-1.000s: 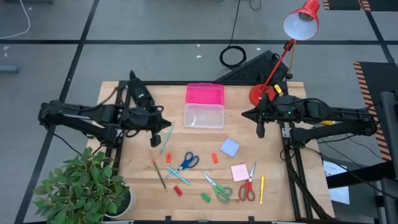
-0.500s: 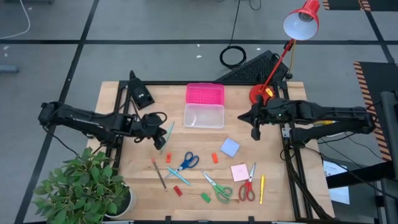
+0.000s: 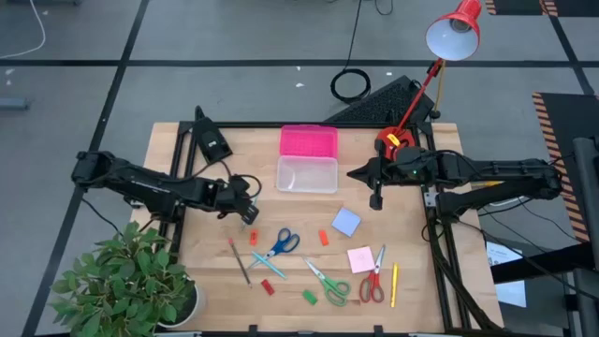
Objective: Pack school essentials
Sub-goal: Put the blue pencil into the supply box
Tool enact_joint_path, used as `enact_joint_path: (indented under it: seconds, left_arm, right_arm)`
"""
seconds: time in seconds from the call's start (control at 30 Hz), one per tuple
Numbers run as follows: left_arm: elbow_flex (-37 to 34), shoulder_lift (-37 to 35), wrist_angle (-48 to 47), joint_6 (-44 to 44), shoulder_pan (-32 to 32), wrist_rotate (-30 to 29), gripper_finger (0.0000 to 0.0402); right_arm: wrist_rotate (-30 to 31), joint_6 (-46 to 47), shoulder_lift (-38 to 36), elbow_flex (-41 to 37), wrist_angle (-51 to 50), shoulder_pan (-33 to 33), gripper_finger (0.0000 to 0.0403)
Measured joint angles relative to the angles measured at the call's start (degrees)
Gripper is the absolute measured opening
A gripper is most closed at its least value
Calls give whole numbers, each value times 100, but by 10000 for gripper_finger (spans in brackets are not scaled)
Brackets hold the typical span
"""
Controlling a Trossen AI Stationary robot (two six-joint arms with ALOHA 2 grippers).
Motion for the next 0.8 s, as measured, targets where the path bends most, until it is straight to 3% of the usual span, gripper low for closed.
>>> enact_joint_path:
  seconds: [0.4,0.8]
  left_arm:
    - [0,656,159,-520,157,33,208]
    - [0,1205,310,-478,347,233,199]
  right_arm:
    - [0,-165,267,-2,288,-2,0]
    - [-1,-164,260,-3,290,-2,0]
